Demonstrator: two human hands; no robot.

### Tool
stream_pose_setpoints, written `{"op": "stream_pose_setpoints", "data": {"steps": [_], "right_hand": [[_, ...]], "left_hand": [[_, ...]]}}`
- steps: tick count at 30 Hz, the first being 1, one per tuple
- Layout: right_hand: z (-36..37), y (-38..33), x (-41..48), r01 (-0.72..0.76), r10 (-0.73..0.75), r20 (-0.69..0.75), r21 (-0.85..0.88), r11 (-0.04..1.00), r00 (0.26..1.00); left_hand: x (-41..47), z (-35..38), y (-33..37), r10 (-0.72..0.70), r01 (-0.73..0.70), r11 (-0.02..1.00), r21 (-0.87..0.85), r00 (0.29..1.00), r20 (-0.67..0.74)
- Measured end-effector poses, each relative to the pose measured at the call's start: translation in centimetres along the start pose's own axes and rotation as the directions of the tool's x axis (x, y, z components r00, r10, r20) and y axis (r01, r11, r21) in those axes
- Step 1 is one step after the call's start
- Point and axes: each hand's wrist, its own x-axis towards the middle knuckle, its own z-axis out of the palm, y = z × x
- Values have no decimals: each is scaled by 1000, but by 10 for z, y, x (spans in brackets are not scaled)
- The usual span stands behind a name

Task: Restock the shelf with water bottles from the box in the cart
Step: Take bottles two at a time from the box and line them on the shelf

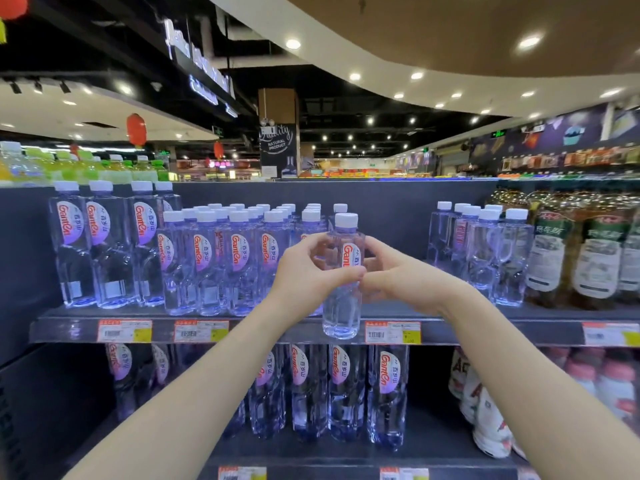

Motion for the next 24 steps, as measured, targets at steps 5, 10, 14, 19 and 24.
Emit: {"op": "stream_pose_setpoints", "data": {"steps": [5,10,14,19,24], "right_hand": [[6,9,-13,87,-86,-107,9,996,991],[-2,11,-4,92,-94,-260,-23,996,961],[-16,10,14,60,-79,-330,-66,996,941],[-15,32,51,-10,-29,-361,-104,995,932],[-11,58,76,-38,7,-365,-77,996,931]], "left_hand": [[-2,15,12,-8,9,1000,-30,1000,23],[-4,9,16,131,-154,883,443,988,82],[-17,1,13,99,-173,720,672,984,146],[-32,-6,3,171,-246,543,803,968,181],[-40,-15,-4,134,-211,427,879,976,170]]}}
